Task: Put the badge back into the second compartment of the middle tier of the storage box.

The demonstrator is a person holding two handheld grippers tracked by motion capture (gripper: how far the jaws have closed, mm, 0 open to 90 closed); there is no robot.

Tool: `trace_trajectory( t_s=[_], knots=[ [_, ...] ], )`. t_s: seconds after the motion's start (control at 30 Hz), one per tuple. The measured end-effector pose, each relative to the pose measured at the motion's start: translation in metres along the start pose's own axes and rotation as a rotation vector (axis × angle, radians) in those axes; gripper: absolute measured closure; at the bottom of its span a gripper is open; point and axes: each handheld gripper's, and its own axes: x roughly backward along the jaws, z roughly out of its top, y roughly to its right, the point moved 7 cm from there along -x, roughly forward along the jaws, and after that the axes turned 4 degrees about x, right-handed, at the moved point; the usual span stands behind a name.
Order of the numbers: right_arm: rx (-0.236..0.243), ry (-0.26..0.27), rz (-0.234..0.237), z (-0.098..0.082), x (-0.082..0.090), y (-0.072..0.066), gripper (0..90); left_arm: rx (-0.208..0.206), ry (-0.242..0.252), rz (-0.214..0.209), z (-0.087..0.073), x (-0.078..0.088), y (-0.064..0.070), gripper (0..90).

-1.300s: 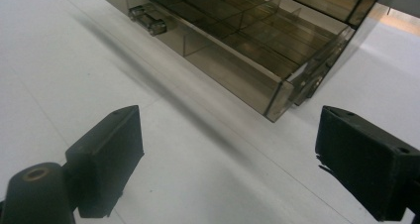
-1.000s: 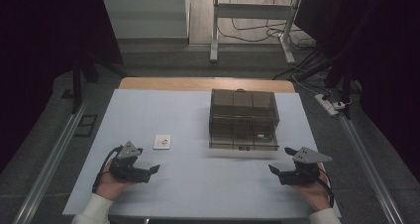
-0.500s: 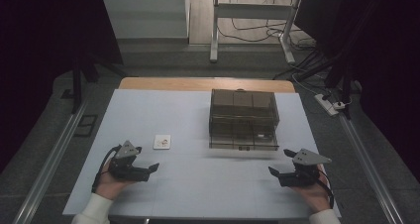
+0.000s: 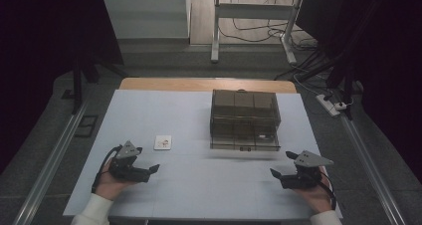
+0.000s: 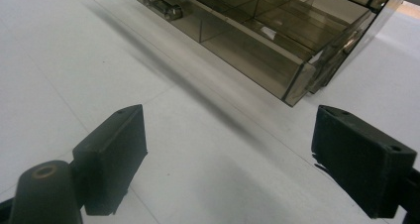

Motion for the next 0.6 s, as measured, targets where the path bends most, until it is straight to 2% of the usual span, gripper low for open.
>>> trace_trajectory(
  t_s=[0.13,0.33,0.6],
  knots=[
    [-0.009,-0.003,0.001,-0.001,0.000,0.002,13.9,-0.014,0.010,0.002,0.007,0.002,0.000,10.3],
    [0.006,-0.008,-0.001,-0.002,0.001,-0.003,14.0,-0.046,0.009,0.000,0.014,0.007,0.003,11.0],
    [0.003,-0.005,0.007,-0.001,-0.001,-0.003,14.3,-0.042,-0.009,-0.005,0.025,0.000,-0.003,11.9]
  ],
)
